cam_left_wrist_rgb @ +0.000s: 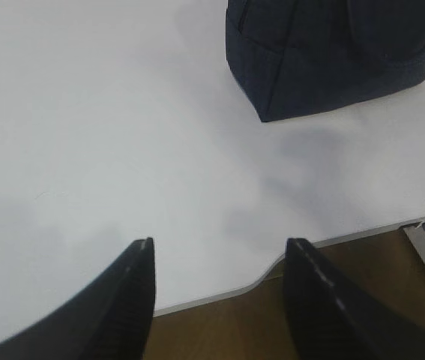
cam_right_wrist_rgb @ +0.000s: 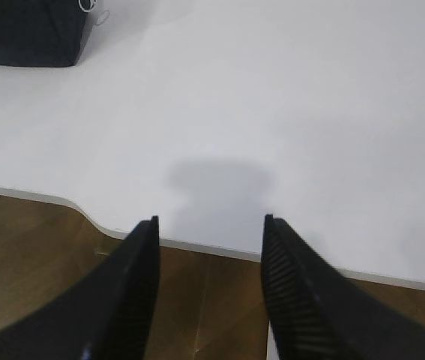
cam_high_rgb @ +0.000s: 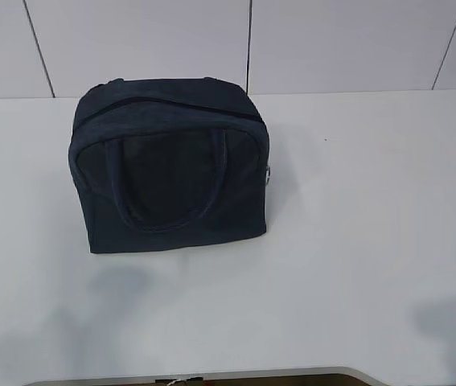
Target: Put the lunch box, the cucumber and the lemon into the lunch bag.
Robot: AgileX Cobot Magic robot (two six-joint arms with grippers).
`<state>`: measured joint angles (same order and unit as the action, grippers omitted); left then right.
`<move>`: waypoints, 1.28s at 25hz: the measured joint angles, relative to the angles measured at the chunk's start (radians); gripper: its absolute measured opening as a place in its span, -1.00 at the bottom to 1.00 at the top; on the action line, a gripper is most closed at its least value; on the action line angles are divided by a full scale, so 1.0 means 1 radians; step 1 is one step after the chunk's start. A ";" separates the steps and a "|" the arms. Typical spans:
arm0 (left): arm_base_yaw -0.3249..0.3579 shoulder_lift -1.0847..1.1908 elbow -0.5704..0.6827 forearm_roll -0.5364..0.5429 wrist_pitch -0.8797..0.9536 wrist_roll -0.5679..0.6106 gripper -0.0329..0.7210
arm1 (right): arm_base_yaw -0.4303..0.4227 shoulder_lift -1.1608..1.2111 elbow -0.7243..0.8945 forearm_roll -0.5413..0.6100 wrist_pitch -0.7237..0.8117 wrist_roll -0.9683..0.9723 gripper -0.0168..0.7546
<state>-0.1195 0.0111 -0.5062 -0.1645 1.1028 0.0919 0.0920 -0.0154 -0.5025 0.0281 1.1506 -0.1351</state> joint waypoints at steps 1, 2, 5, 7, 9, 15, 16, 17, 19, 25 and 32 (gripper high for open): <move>0.000 0.000 0.000 0.000 0.000 0.000 0.15 | 0.000 0.000 0.000 0.000 0.000 0.000 -0.01; 0.000 0.000 0.000 0.000 0.000 0.000 0.15 | 0.000 0.000 0.000 0.000 0.000 0.000 -0.01; 0.000 0.000 0.000 -0.013 0.000 -0.004 0.15 | 0.000 0.000 0.000 0.000 -0.002 0.002 -0.01; 0.000 0.000 0.000 -0.034 0.000 -0.005 0.15 | 0.000 0.000 0.000 0.000 -0.002 0.000 -0.01; 0.000 0.000 0.000 -0.048 0.000 -0.005 0.15 | 0.000 0.000 0.000 0.000 -0.002 0.000 -0.01; 0.000 0.000 0.000 -0.054 0.000 -0.006 0.15 | 0.000 0.000 0.000 0.000 -0.003 0.002 -0.01; 0.000 0.000 0.000 -0.054 0.000 -0.006 0.15 | 0.000 0.000 0.000 0.000 -0.003 0.002 -0.01; 0.000 0.000 0.000 -0.054 0.000 -0.006 0.15 | 0.000 0.000 0.000 0.000 -0.003 0.002 -0.01; 0.000 0.000 0.000 -0.054 0.000 -0.006 0.15 | 0.000 0.000 0.000 0.000 -0.004 0.002 -0.01; 0.004 0.000 0.002 -0.054 0.000 -0.006 0.15 | 0.000 0.000 0.002 -0.002 -0.004 0.002 -0.01; 0.086 0.000 0.002 -0.056 0.000 -0.006 0.15 | -0.117 0.000 0.002 -0.002 -0.007 0.002 -0.01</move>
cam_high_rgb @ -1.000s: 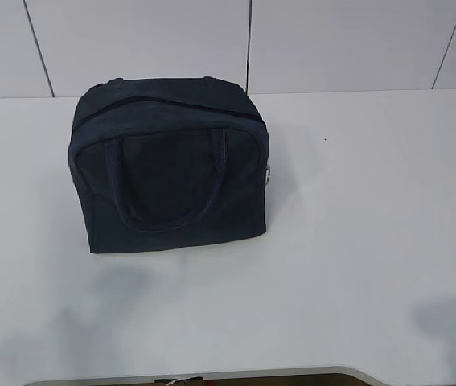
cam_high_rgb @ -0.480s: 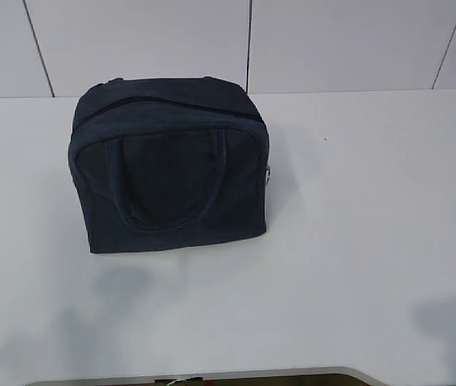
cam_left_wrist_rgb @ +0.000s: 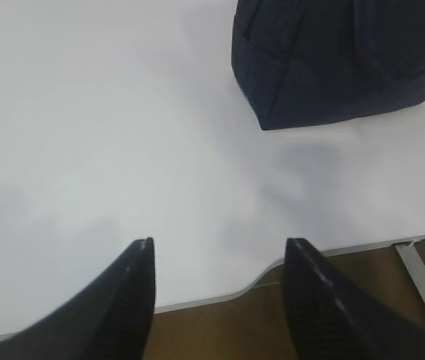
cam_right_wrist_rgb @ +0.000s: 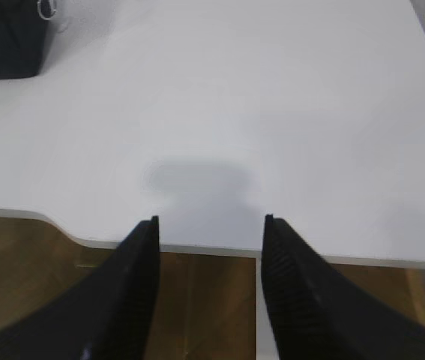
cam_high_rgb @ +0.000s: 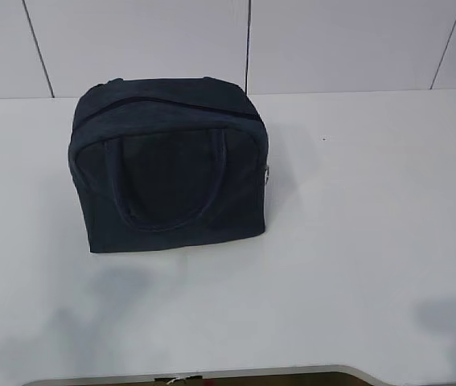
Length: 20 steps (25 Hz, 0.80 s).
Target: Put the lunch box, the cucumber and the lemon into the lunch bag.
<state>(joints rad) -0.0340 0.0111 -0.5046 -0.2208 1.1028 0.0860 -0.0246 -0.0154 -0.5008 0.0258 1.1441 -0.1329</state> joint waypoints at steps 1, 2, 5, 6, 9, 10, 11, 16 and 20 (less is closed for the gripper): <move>0.010 0.000 0.000 0.000 0.000 0.000 0.15 | -0.015 0.000 0.000 0.000 0.000 0.000 -0.01; 0.016 0.000 0.000 -0.002 0.000 0.000 0.14 | -0.022 0.000 0.000 0.000 0.000 0.000 -0.01; 0.023 0.000 0.000 -0.002 0.000 -0.002 0.11 | -0.026 0.000 0.000 -0.002 0.000 0.000 -0.01; 0.023 0.000 0.000 -0.002 0.000 -0.002 0.10 | -0.026 0.000 0.000 -0.002 0.000 0.000 -0.01; 0.023 0.000 0.000 -0.002 0.000 -0.002 0.08 | -0.026 0.000 0.000 -0.002 0.000 0.000 -0.01; 0.023 0.000 0.000 -0.002 0.000 -0.002 0.07 | -0.026 0.000 0.000 -0.002 0.000 0.000 -0.01; 0.023 0.000 0.000 -0.002 0.000 -0.002 0.07 | -0.026 0.000 0.000 -0.002 0.000 0.000 -0.01; 0.023 0.000 0.000 -0.002 0.000 -0.002 0.06 | -0.026 0.000 0.000 -0.002 0.000 0.000 -0.01; 0.023 0.000 0.000 -0.002 0.000 -0.002 0.05 | -0.026 0.000 0.000 -0.002 -0.002 0.000 -0.01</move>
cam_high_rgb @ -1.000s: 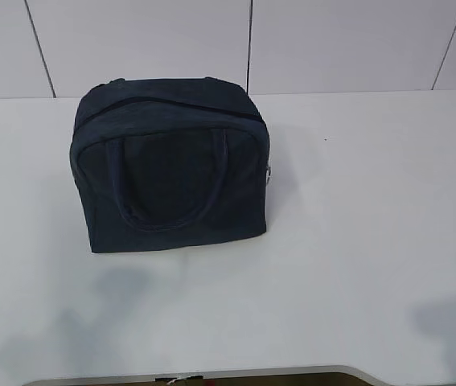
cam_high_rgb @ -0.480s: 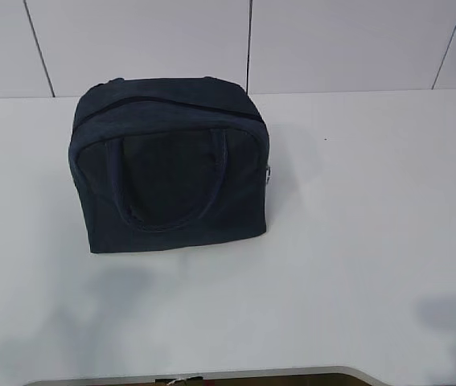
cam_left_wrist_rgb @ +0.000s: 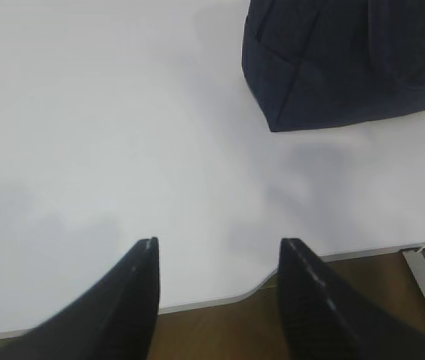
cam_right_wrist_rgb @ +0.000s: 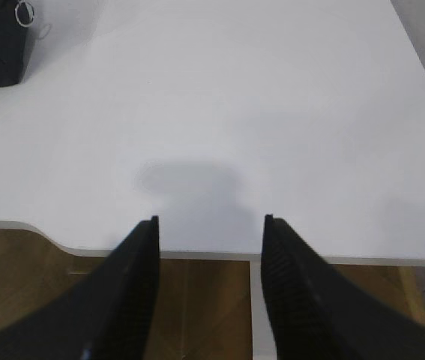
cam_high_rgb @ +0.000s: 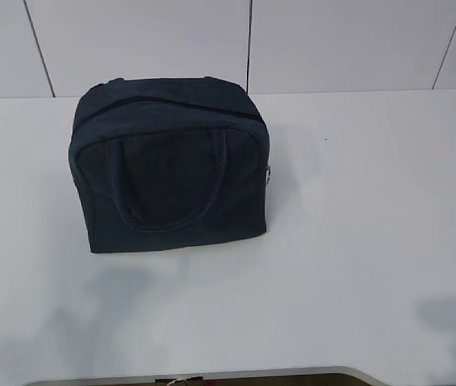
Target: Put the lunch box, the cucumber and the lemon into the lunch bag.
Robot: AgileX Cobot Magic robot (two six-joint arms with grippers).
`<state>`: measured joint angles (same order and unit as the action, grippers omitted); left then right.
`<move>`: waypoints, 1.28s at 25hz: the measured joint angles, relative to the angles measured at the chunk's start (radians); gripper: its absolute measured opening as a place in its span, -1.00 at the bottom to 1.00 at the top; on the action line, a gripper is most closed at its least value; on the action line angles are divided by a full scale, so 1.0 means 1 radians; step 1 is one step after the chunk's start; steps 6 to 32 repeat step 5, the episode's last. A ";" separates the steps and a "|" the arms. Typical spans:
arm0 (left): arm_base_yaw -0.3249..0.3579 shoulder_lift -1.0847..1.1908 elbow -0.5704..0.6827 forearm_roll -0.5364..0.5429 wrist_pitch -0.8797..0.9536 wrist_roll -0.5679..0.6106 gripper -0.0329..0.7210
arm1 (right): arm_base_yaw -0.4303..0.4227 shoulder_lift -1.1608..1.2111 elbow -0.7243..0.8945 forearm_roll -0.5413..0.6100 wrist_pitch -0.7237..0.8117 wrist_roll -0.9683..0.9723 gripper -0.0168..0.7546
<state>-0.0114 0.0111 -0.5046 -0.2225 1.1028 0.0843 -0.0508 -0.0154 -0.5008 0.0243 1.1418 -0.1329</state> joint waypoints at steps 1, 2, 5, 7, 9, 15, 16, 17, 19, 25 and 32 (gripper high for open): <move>0.000 0.000 0.000 0.000 0.000 0.000 0.05 | 0.000 0.000 0.000 0.000 -0.003 0.000 -0.01; 0.000 0.000 0.000 0.000 0.000 0.000 0.05 | 0.000 0.000 0.000 0.000 -0.002 0.000 -0.01; 0.000 0.000 0.000 0.000 0.000 0.000 0.05 | 0.000 0.000 0.000 0.000 -0.002 0.000 -0.01; 0.000 0.000 0.000 0.000 0.000 0.000 0.05 | 0.000 0.000 0.000 0.000 -0.002 0.000 -0.01; 0.000 0.000 0.000 0.000 0.000 0.000 0.05 | 0.000 0.000 0.000 0.000 -0.002 0.000 -0.01; 0.000 0.000 0.000 0.000 0.000 0.000 0.05 | 0.000 0.000 0.000 0.000 -0.002 0.000 -0.01; 0.000 0.000 0.000 0.000 0.000 0.000 0.05 | 0.000 0.000 0.000 0.000 -0.002 0.000 -0.01; 0.000 0.000 0.000 0.000 0.000 0.000 0.05 | 0.000 0.000 0.000 0.000 -0.002 0.000 -0.01; 0.000 0.000 0.000 0.000 0.000 0.000 0.05 | 0.000 0.000 0.000 0.000 -0.002 0.000 -0.01; 0.000 0.000 0.000 0.000 0.000 0.000 0.05 | 0.000 0.000 0.000 0.000 -0.002 0.000 -0.01; 0.000 0.000 0.000 0.000 0.000 0.000 0.05 | 0.000 0.000 0.000 0.000 -0.002 0.000 -0.01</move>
